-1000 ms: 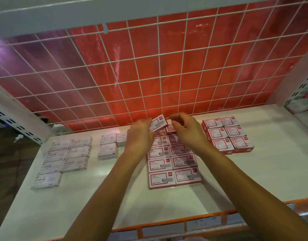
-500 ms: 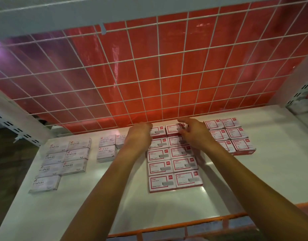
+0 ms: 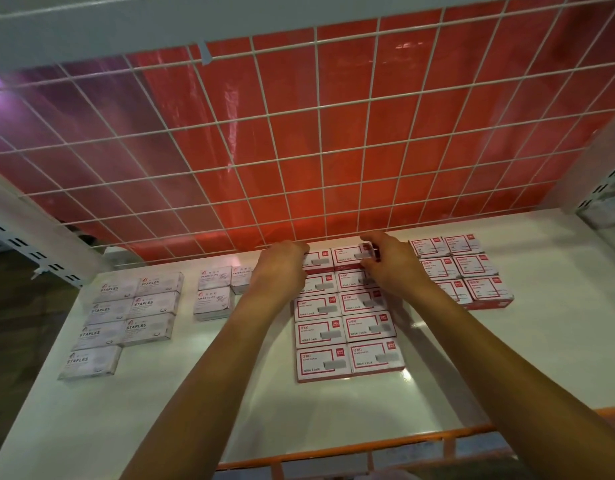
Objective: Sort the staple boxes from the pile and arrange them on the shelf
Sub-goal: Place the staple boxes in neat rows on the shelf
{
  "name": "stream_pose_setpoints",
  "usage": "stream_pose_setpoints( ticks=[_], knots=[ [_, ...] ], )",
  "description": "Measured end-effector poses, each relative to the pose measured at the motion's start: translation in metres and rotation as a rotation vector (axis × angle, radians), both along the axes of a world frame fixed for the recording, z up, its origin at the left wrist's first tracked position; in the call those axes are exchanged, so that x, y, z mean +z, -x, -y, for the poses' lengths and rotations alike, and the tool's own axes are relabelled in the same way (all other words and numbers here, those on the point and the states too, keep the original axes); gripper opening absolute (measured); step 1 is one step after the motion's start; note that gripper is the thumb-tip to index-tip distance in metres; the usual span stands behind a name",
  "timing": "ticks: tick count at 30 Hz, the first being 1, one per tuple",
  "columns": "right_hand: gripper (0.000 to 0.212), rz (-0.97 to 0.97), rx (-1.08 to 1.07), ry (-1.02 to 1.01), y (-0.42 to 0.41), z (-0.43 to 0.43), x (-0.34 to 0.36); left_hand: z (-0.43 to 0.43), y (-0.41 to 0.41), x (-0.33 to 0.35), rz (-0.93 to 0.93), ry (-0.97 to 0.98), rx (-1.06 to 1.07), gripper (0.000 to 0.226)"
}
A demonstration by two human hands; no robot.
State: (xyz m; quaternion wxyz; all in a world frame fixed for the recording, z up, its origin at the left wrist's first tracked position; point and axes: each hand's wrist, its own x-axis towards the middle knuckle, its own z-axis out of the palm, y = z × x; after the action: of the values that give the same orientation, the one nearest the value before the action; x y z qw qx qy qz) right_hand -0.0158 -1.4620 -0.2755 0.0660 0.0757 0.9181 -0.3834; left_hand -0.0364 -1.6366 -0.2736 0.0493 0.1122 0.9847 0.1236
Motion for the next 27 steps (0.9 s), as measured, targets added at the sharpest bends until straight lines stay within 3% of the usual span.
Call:
stream_pose_setpoints(
  ticks=[13, 18, 27],
  knots=[
    [0.037, -0.006, 0.047, 0.0, -0.01, -0.006, -0.001, -0.007, -0.012, 0.001, -0.029, 0.009, 0.069, 0.029],
    [0.034, -0.039, 0.069, 0.015, -0.022, -0.01, 0.006, -0.02, -0.026, -0.002, -0.085, 0.011, 0.176, 0.047],
    [0.048, -0.233, 0.215, -0.304, -0.042, -0.033, -0.003, -0.073, -0.057, -0.005, -0.196, 0.044, 0.122, 0.054]
  ],
)
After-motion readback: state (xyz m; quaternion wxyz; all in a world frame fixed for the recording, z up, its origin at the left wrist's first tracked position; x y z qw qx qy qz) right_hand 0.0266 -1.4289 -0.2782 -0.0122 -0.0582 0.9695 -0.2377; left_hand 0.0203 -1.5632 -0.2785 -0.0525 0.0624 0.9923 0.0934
